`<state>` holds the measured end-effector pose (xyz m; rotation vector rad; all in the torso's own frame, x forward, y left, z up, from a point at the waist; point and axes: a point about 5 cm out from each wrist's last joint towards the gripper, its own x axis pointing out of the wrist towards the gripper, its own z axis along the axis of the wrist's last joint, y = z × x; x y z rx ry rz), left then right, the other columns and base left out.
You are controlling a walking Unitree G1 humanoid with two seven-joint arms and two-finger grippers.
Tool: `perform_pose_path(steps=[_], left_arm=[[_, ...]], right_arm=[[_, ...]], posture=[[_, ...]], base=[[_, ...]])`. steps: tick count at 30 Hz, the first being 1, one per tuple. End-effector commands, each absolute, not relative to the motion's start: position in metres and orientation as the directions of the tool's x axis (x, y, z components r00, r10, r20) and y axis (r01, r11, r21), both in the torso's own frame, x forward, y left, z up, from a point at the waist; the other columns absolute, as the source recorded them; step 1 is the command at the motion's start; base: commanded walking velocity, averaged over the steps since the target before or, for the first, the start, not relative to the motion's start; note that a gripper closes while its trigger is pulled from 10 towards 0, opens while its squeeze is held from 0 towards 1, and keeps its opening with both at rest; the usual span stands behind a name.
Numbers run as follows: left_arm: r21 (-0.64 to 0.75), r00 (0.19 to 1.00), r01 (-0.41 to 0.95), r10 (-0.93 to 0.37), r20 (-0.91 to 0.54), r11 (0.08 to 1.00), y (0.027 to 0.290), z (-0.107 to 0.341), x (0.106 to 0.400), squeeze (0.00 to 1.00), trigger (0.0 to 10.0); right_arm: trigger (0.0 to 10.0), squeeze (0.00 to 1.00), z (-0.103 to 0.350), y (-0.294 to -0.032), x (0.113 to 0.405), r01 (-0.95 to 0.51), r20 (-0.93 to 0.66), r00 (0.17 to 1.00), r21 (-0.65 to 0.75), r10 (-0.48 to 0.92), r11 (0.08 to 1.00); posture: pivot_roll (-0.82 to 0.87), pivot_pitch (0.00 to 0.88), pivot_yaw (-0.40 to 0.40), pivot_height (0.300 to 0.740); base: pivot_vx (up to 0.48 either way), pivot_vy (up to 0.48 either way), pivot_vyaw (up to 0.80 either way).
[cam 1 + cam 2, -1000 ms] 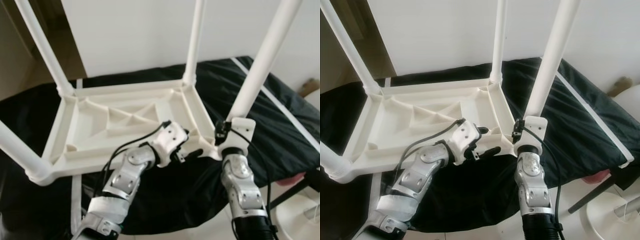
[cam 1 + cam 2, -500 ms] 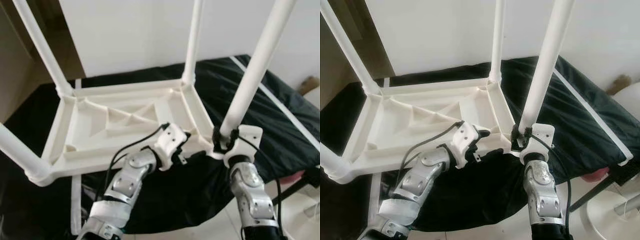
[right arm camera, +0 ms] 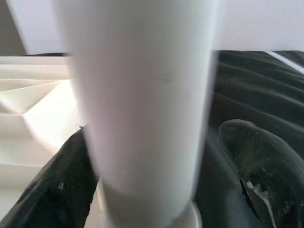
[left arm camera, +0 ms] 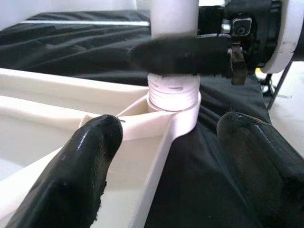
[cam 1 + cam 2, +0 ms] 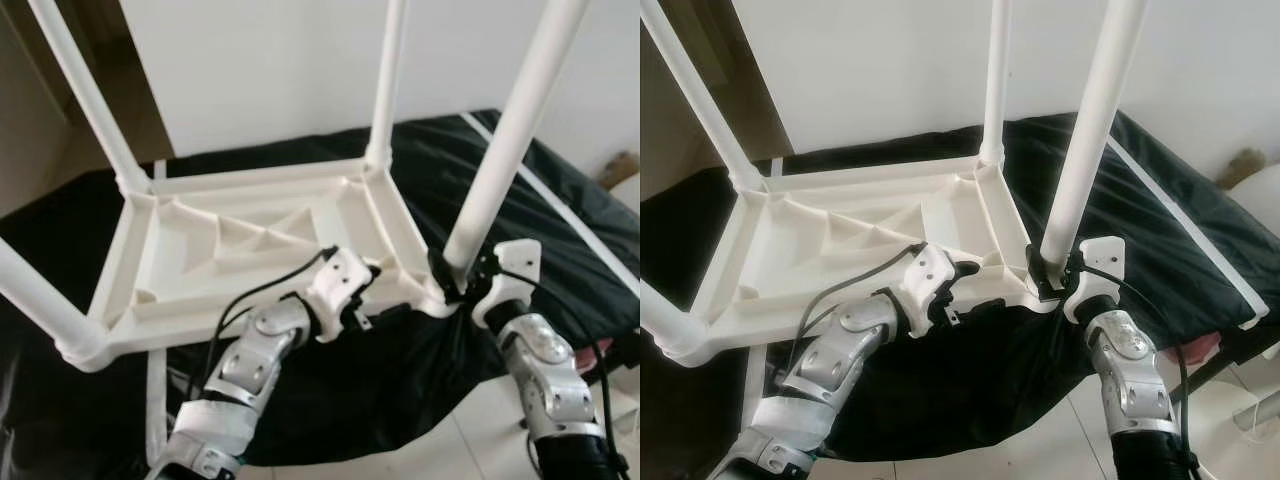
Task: Building children table
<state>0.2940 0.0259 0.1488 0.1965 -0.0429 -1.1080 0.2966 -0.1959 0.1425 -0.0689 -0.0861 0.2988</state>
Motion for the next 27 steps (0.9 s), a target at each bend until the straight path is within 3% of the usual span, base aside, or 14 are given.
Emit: perform_pose_path(steps=[1,11,12,13,14,15,27], left_arm=[[0.185,0.348,0.926,-0.933,-0.09,0.328,0.024,0.151,0.291,0.0,10.0],[0.201,0.332,0.93,-0.938,-0.101,0.307,0.024,0.153,0.291,0.0,10.0],[0.202,0.33,0.931,-0.939,-0.101,0.306,0.024,0.153,0.291,0.0,10.0],[0.202,0.33,0.931,-0.939,-0.101,0.306,0.024,0.153,0.291,0.0,10.0],[0.202,0.331,0.93,-0.938,-0.099,0.307,0.024,0.154,0.291,0.0,10.0],[0.199,0.333,0.93,-0.938,-0.096,0.309,0.024,0.154,0.291,0.0,10.0],[0.177,0.3,0.943,-0.949,-0.094,0.28,0.02,0.151,0.285,0.0,10.0]], right_arm=[[10.0,0.0,0.141,-0.193,0.302,-0.362,0.055,0.928,-0.093,0.367,0.928],[10.0,0.0,0.143,-0.194,0.315,-0.475,0.027,0.875,-0.147,0.484,0.867],[7.5,0.0,0.143,-0.196,0.316,-0.477,0.027,0.873,-0.152,0.486,0.865],[7.5,0.0,0.143,-0.196,0.316,-0.477,0.027,0.873,-0.152,0.486,0.865],[1.3,0.0,0.143,-0.198,0.316,-0.477,0.026,0.873,-0.154,0.486,0.865],[0.0,0.0,0.141,-0.2,0.314,-0.476,0.022,0.875,-0.157,0.484,0.866],[0.0,0.0,0.124,-0.212,0.303,-0.436,-0.008,0.899,-0.128,0.439,0.891]], posture=[[-0.09,0.0,0.067,0.74],[-0.09,0.0,0.078,0.74],[-0.09,0.0,0.076,0.74],[-0.09,0.0,0.076,0.74],[-0.09,0.0,0.075,0.74],[-0.09,0.0,0.076,0.74],[-0.12,0.0,0.094,0.74]], base=[[0.0,0.0,0.0],[0.0,0.0,0.0],[0.0,0.0,0.0],[0.0,0.0,0.0],[0.0,0.0,0.0],[0.0,0.0,0.0],[0.0,0.0,0.0]])
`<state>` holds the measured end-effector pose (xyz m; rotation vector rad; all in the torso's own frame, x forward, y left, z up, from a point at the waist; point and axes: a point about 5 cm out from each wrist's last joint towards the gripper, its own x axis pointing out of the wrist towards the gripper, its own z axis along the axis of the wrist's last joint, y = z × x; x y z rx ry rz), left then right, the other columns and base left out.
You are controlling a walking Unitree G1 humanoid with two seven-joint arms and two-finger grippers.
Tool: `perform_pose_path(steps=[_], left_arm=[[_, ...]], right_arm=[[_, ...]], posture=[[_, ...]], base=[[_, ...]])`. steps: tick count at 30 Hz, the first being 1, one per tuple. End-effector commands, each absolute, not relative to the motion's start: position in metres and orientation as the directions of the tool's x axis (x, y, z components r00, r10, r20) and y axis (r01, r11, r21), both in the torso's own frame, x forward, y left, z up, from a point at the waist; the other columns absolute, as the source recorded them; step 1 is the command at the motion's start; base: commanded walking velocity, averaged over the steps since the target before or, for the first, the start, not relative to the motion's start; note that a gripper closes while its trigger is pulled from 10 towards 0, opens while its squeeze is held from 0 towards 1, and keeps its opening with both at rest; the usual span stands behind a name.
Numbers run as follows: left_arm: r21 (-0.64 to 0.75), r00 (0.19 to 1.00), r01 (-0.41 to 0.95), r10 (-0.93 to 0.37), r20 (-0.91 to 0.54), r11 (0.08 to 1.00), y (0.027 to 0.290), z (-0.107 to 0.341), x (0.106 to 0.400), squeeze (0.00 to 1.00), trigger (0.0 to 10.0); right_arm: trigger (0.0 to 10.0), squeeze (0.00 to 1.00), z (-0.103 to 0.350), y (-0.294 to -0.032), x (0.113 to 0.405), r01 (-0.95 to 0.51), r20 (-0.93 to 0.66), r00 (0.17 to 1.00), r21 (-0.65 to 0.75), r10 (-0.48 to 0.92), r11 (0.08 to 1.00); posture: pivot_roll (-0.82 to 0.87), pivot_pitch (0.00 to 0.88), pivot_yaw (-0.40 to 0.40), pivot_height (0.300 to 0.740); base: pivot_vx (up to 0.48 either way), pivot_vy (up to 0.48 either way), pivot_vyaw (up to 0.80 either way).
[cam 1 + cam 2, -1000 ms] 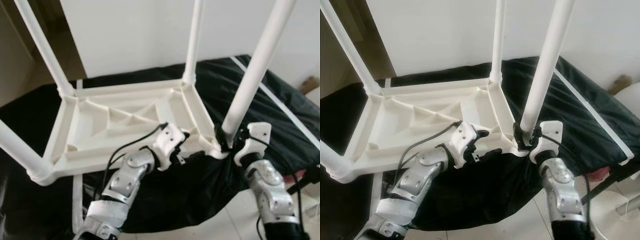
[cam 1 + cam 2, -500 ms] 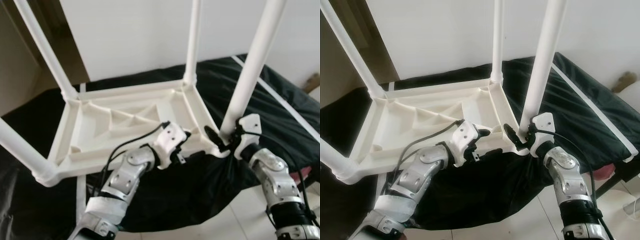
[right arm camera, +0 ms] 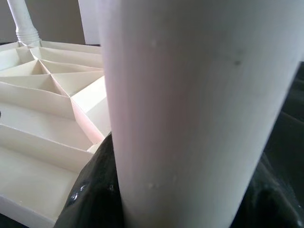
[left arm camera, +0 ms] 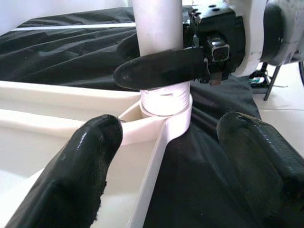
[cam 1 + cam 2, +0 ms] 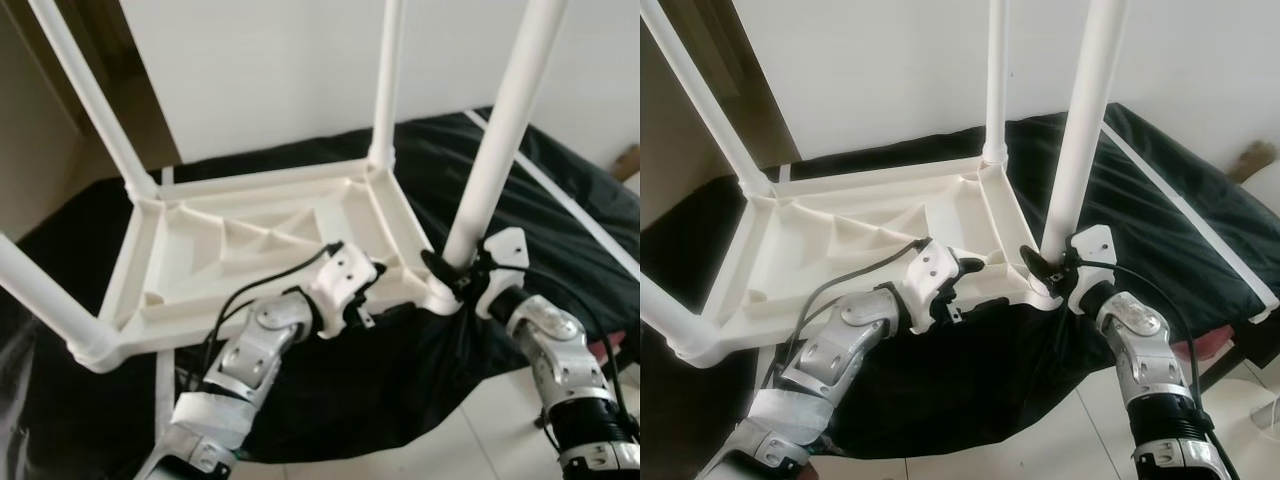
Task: Building children table
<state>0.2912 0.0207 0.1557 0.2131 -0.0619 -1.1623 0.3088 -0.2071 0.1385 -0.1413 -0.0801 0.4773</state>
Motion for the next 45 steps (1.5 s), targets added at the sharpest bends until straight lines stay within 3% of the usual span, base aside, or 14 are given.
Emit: perform_pose_path(steps=[1,2,3,18,20,24,28,32,45], left_arm=[[0.177,0.3,0.943,-0.949,-0.094,0.28,0.02,0.151,0.285,0.0,10.0],[0.171,0.293,0.946,-0.952,-0.092,0.275,0.019,0.151,0.284,0.0,10.0],[0.17,0.292,0.947,-0.952,-0.094,0.273,0.018,0.15,0.283,0.0,10.0],[0.153,0.277,0.953,-0.955,-0.104,0.26,0.018,0.145,0.279,0.0,10.0],[0.149,0.276,0.954,-0.956,-0.105,0.259,0.017,0.144,0.277,0.0,10.0],[0.147,0.277,0.954,-0.955,-0.104,0.261,0.017,0.144,0.277,0.0,10.0],[0.149,0.282,0.952,-0.954,-0.102,0.266,0.016,0.144,0.277,0.0,10.0],[0.155,0.29,0.949,-0.952,-0.098,0.273,0.017,0.146,0.278,0.0,10.0],[0.155,0.289,0.95,-0.952,-0.097,0.272,0.017,0.145,0.277,0.0,10.0]], right_arm=[[0.0,0.0,0.124,-0.212,0.303,-0.436,-0.008,0.899,-0.128,0.439,0.891],[4.2,0.0,0.122,-0.213,0.3,-0.413,-0.015,0.91,-0.122,0.415,0.902],[10.0,0.0,0.121,-0.212,0.299,-0.404,-0.014,0.914,-0.112,0.405,0.908],[10.0,0.0,0.111,-0.192,0.294,-0.157,-0.024,0.987,-0.048,0.156,0.986],[10.0,0.0,0.107,-0.191,0.295,-0.015,-0.074,0.997,-0.03,0.012,0.999],[10.0,0.0,0.105,-0.19,0.293,0.097,-0.103,0.99,-0.022,-0.099,0.995],[10.0,0.0,0.105,-0.192,0.289,0.395,-0.144,0.909,-0.008,-0.392,0.919],[10.0,0.0,0.108,-0.172,0.29,0.362,-0.13,0.927,0.053,-0.353,0.931],[10.0,0.0,0.114,-0.169,0.29,0.383,-0.137,0.916,0.026,-0.376,0.923]], posture=[[-0.12,0.0,0.094,0.74],[-0.13,0.0,0.095,0.74],[-0.14,0.0,0.094,0.74],[-0.15,0.0,0.088,0.74],[-0.14,0.0,0.076,0.74],[-0.14,0.0,0.068,0.74],[-0.13,0.0,0.058,0.74],[-0.13,0.0,0.051,0.74],[-0.13,0.0,0.045,0.74]], base=[[0.0,0.0,0.0],[0.0,0.0,0.0],[0.0,0.0,0.0],[0.0,0.0,0.0],[0.0,0.0,0.0],[0.0,0.0,0.0],[0.0,0.0,0.0],[0.0,0.0,0.0],[0.0,0.0,0.0]])
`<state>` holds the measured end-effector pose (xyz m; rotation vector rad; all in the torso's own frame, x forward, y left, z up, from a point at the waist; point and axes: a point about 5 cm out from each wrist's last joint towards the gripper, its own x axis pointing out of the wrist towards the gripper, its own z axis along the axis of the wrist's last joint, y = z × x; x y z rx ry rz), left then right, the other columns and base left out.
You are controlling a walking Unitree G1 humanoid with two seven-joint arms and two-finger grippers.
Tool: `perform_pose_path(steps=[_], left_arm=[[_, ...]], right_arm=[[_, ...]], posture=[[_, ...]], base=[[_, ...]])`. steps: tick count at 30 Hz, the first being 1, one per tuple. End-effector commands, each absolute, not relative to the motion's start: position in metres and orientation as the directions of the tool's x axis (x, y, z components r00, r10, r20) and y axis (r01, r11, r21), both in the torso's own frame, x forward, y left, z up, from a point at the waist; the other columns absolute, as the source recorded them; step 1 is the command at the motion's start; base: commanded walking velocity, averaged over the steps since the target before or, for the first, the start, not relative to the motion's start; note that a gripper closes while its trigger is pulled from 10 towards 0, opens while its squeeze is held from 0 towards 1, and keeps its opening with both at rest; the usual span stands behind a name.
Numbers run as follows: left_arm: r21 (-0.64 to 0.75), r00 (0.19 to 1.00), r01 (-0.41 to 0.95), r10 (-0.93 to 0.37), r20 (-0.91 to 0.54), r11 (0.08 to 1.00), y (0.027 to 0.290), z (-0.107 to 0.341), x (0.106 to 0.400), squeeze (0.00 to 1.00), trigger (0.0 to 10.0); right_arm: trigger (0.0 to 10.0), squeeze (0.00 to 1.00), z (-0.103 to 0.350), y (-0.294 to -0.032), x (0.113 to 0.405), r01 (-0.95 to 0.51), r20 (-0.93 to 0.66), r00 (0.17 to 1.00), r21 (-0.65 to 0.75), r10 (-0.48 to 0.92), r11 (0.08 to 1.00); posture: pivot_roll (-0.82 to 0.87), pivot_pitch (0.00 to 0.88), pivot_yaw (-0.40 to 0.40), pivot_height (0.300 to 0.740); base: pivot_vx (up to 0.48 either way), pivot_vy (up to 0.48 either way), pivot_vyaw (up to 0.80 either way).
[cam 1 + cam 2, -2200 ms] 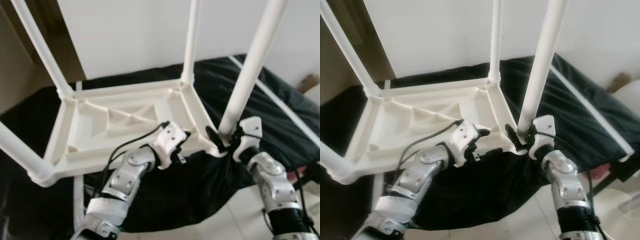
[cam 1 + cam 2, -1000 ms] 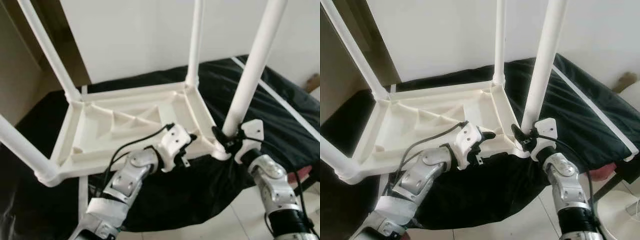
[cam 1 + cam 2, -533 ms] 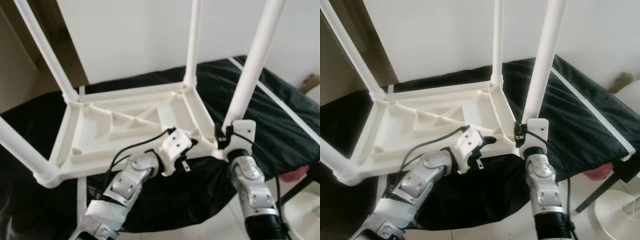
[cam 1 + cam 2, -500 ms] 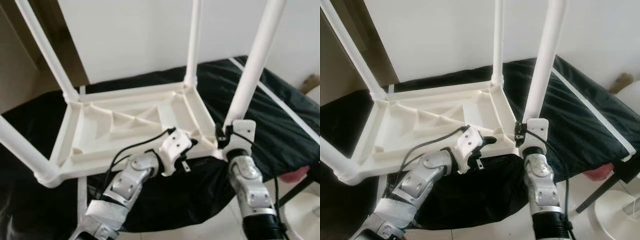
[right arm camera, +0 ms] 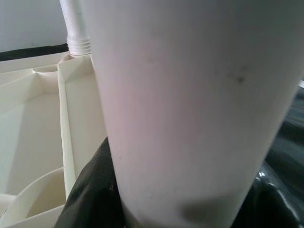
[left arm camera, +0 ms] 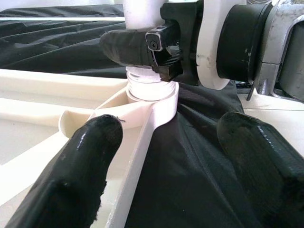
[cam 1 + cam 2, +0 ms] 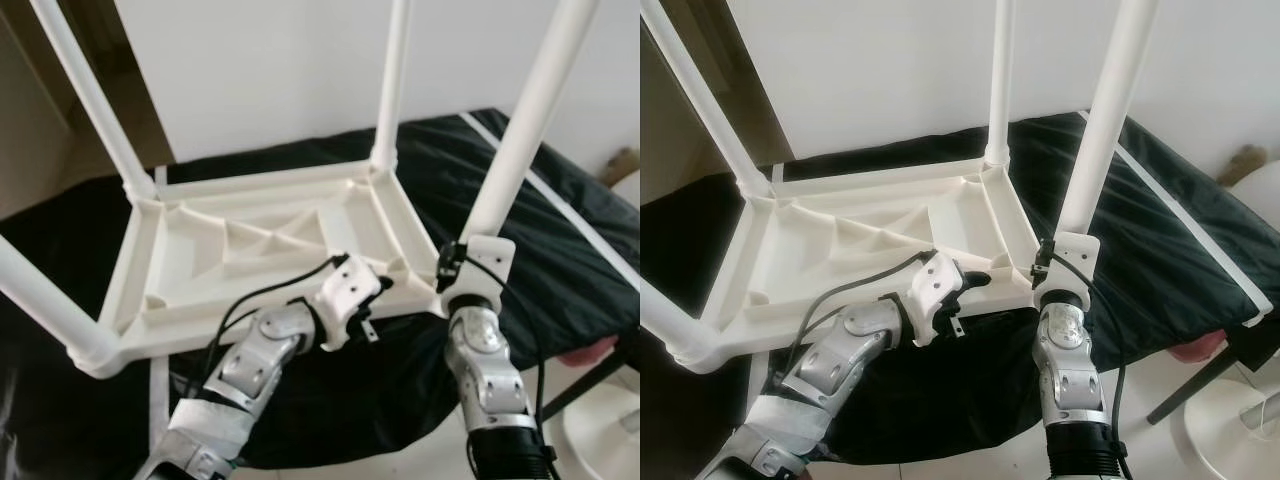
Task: Building children table
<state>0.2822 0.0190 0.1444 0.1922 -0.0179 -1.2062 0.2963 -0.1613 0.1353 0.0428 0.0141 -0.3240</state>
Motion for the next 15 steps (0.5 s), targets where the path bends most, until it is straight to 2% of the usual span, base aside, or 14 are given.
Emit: perform_pose_path(steps=[1,10,11,12,15], left_arm=[[0.154,0.288,0.95,-0.953,-0.097,0.271,0.0168,0.1453,0.2771,0.0,10.0],[0.155,0.284,0.951,-0.954,-0.097,0.268,0.0165,0.1457,0.2776,0.0,10.0],[0.155,0.284,0.951,-0.954,-0.097,0.267,0.0165,0.1457,0.2777,0.0,10.0],[0.155,0.284,0.951,-0.954,-0.097,0.267,0.0165,0.1458,0.2776,0.0,10.0],[0.155,0.284,0.951,-0.954,-0.097,0.267,0.0164,0.1458,0.2774,0.0,10.0]], right_arm=[[10.0,0.0,0.1145,-0.1684,0.2898,0.377,-0.135,0.919,0.028,-0.37,0.926],[10.0,0.0,0.1177,-0.1678,0.2902,0.368,-0.123,0.924,0.035,-0.361,0.929],[10.0,0.25,0.118,-0.1678,0.2904,0.367,-0.121,0.925,0.035,-0.361,0.93],[10.0,1.0,0.1186,-0.1675,0.2906,0.362,-0.116,0.927,0.036,-0.356,0.931],[10.0,1.0,0.1218,-0.1645,0.2911,0.337,-0.09,0.939,0.045,-0.332,0.94]], posture=[[-0.13,0.0,0.045,0.74],[-0.13,0.0,0.047,0.74],[-0.13,0.0,0.048,0.74],[-0.13,0.0,0.048,0.74],[-0.13,0.0,0.048,0.74]], base=[[0.0,0.0,0.0],[0.0,0.0,0.0],[0.0,0.0,0.0],[0.0,0.0,0.0],[0.0,0.0,0.0]])
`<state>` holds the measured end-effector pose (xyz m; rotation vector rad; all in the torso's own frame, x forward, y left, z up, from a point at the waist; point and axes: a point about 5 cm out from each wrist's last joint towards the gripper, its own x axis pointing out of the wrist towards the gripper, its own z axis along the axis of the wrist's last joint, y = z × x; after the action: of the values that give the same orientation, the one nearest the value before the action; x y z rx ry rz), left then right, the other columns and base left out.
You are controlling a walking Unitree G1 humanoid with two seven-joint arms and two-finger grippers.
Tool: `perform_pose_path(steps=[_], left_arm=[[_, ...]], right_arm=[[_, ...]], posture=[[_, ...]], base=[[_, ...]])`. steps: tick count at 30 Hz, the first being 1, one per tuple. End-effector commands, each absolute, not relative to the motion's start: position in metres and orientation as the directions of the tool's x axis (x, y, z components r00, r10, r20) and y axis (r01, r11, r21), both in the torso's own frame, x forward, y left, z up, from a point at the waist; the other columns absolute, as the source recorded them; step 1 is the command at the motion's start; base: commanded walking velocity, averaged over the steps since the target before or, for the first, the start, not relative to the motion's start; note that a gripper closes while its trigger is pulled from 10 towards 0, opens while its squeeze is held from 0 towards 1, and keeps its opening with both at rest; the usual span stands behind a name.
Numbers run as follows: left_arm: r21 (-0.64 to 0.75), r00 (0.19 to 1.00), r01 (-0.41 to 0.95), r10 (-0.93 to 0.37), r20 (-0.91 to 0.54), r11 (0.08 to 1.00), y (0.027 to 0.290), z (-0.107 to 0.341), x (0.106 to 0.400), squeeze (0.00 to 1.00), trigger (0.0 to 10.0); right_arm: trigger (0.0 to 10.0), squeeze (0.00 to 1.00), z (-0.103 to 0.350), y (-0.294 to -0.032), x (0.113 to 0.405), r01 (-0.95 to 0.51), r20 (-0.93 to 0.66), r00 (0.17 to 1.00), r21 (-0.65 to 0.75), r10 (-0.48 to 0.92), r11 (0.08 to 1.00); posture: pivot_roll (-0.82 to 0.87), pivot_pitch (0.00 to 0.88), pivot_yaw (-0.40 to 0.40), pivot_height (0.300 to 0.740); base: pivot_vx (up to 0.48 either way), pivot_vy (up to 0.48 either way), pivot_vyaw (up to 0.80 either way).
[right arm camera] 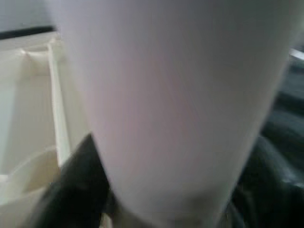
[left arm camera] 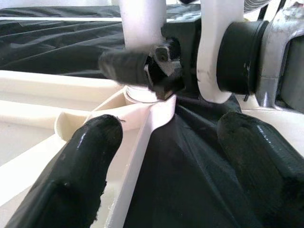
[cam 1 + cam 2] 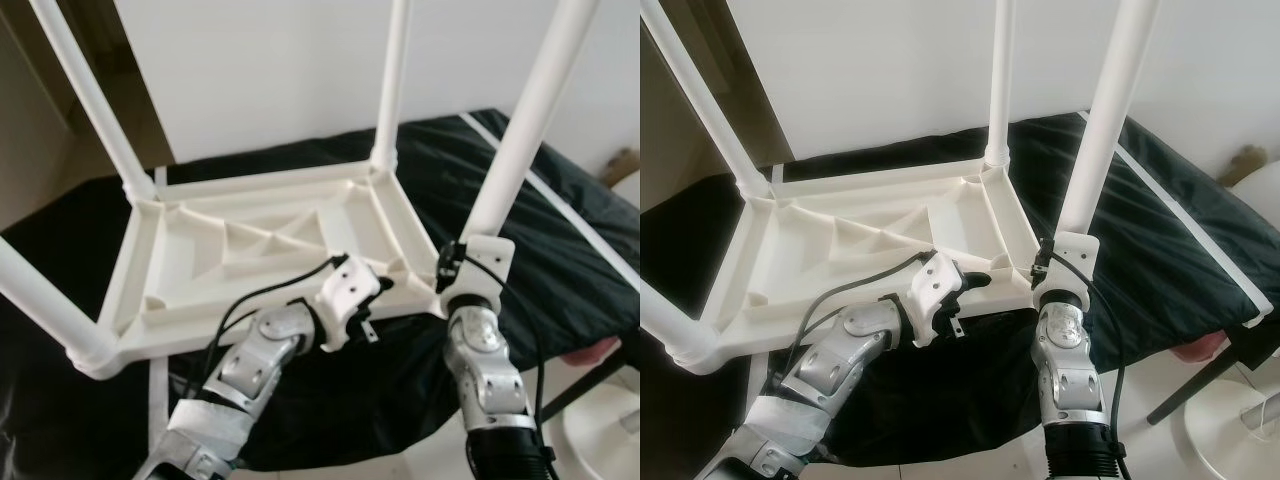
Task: Building children table
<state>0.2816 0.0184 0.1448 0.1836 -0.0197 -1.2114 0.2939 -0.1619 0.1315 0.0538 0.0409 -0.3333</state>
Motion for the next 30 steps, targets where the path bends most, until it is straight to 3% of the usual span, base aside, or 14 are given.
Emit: perform_pose_path(steps=[1,6,16,18,30], left_arm=[[0.156,0.283,0.951,-0.954,-0.097,0.267,0.016,0.146,0.278,0.0,10.0],[0.158,0.282,0.951,-0.954,-0.098,0.265,0.016,0.146,0.278,0.0,10.0],[0.176,0.278,0.95,-0.955,-0.106,0.257,0.019,0.15,0.283,0.0,10.0],[0.184,0.281,0.948,-0.954,-0.11,0.258,0.02,0.152,0.284,0.0,10.0],[0.26,0.297,0.932,-0.943,-0.149,0.252,0.016,0.153,0.287,0.0,10.0]], right_arm=[[10.0,1.0,0.124,-0.162,0.292,0.321,-0.074,0.945,0.049,-0.317,0.946],[10.0,1.0,0.126,-0.16,0.292,0.306,-0.058,0.951,0.055,-0.303,0.95],[10.0,1.0,0.138,-0.182,0.297,0.11,0.038,0.993,0.02,-0.111,0.994],[10.0,0.0,0.138,-0.19,0.298,0.038,0.04,0.998,0.002,-0.038,0.999],[10.0,0.0,0.142,-0.199,0.31,-0.285,0.01,0.958,-0.109,0.287,0.952]], posture=[[-0.13,0.0,0.053,0.74],[-0.13,0.0,0.056,0.74],[-0.14,0.0,0.079,0.74],[-0.13,0.0,0.084,0.74],[-0.1,0.0,0.09,0.74]], base=[[0.0,0.0,0.0],[0.0,0.0,0.0],[0.0,0.0,0.0],[0.0,0.0,0.0],[0.0,0.0,0.0]])
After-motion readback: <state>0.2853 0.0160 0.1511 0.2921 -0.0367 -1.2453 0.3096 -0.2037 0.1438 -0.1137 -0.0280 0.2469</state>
